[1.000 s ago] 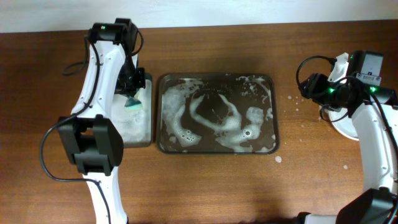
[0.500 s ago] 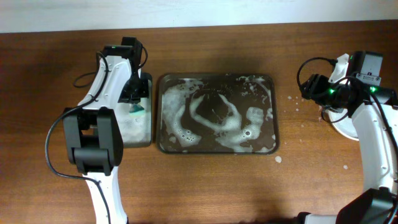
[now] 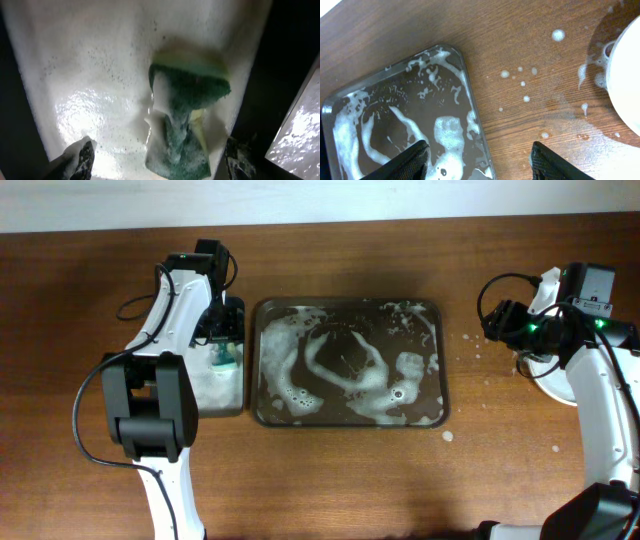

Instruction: Clean dirty plates on tray and stack at the side

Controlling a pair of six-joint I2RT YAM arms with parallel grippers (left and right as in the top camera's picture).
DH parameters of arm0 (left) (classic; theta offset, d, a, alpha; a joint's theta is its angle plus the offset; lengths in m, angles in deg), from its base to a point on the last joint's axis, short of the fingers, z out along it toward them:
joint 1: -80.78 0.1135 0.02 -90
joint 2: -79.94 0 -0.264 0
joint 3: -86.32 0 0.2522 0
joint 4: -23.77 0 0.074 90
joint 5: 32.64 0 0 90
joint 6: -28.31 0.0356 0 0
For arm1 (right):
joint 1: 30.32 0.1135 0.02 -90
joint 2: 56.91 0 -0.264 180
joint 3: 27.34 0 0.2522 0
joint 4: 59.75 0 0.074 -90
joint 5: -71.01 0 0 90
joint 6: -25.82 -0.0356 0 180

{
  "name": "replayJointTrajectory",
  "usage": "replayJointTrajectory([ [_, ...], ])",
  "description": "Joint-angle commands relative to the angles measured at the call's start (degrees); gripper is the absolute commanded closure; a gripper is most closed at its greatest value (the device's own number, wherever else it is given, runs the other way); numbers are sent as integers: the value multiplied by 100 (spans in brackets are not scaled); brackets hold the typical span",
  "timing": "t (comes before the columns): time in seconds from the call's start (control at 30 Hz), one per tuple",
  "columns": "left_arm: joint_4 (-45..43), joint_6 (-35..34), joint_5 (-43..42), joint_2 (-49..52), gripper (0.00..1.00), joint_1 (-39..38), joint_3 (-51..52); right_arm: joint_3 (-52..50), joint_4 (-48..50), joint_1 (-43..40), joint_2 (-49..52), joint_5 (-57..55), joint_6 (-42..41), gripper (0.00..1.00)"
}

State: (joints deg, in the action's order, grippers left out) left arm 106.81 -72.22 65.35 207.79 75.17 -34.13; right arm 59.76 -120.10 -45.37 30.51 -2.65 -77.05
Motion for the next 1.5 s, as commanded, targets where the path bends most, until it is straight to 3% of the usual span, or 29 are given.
replayJointTrajectory([
  [0.0,216,-17,39,-308,18,4,-173,50,-59,42,42,-72,63,39],
  [0.37,579,-17,-129,-1987,18,-2,-839,743,-374,42,-752,120,101,39],
  [0.43,601,-17,-131,-2190,13,0,-839,1008,-573,42,-1040,120,518,38],
  [0.47,634,-17,-131,-2271,3,0,-839,1187,-732,42,-1213,116,761,37],
  [0.53,706,-17,-131,-2332,1,0,-837,1569,-1045,42,-1602,96,1196,34],
  [0.7,708,-17,-323,-2319,1,0,-837,2074,-1370,42,-2487,94,1351,22],
  [0.77,708,-17,-323,-2319,1,0,-837,2085,-1370,42,-2903,92,1353,2],
  [1.0,710,-17,-323,-2319,1,4,-837,2085,-1818,42,-3921,76,1351,2],
  [1.27,710,-17,-323,-2319,1,4,-837,2081,-3305,42,-3985,-413,1351,1],
  [1.47,710,-17,-323,-2319,1,4,-837,2020,-3807,42,-3985,-651,1351,2],
])
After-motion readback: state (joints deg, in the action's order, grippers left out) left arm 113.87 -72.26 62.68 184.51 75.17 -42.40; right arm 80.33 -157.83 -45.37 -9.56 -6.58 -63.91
